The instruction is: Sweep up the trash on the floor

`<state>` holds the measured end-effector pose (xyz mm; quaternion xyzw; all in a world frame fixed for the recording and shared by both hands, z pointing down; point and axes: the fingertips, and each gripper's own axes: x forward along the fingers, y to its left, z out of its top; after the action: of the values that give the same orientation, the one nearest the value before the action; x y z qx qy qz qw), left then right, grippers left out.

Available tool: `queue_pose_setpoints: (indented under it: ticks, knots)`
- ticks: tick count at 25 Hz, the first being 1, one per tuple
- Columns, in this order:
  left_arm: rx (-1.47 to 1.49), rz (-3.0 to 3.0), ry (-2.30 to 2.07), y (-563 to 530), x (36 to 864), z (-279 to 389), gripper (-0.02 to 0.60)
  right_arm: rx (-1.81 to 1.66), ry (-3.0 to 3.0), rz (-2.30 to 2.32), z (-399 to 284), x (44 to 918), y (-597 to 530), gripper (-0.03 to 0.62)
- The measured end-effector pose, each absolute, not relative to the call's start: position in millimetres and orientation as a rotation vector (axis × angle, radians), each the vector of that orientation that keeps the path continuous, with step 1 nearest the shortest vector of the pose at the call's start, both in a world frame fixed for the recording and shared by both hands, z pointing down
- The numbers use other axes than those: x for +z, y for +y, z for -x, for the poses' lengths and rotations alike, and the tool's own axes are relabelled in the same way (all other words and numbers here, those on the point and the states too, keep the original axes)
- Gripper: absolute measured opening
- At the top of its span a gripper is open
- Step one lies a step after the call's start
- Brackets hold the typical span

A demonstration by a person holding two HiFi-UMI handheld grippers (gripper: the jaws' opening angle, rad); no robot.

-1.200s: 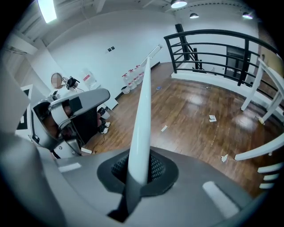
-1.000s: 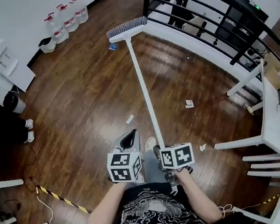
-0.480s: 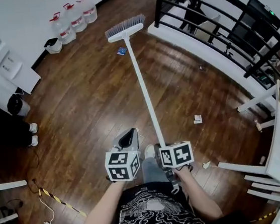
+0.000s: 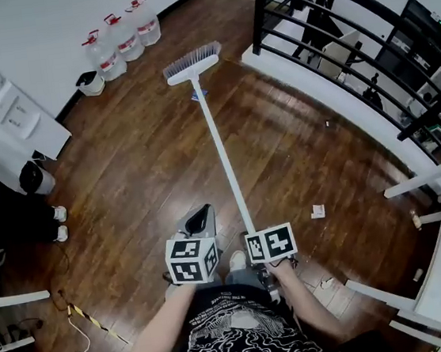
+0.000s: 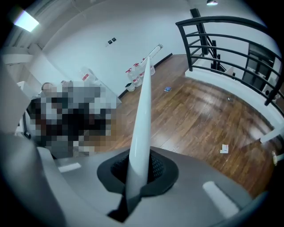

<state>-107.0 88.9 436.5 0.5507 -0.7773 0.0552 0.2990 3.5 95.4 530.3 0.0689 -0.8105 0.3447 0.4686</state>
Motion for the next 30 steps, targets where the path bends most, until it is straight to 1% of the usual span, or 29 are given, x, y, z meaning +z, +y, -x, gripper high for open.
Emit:
queue_pose_setpoints:
  ticks: [8,15,22,30]
  knots:
    - [0.121,-1.464,-2.078,40.2,445.6,153.3,0.005,0.822,-1.981,-0.157,45.5,544.3,50.6,0.0]
    - [0.083,-1.46,-2.063,-5.3,471.7,213.9,0.005,0.848,-1.976,-0.163,111.8,562.5,10.1,0.0]
    - [0.073,-1.447,-2.028,-58.7,497.8,313.8,0.005,0.898,-1.883,-0.182,209.0,603.1,-45.4,0.0]
    - [0.088,-1.428,-1.975,-124.0,523.5,434.9,0.005,0.95,-1.716,-0.197,326.1,672.4,-120.8,0.0]
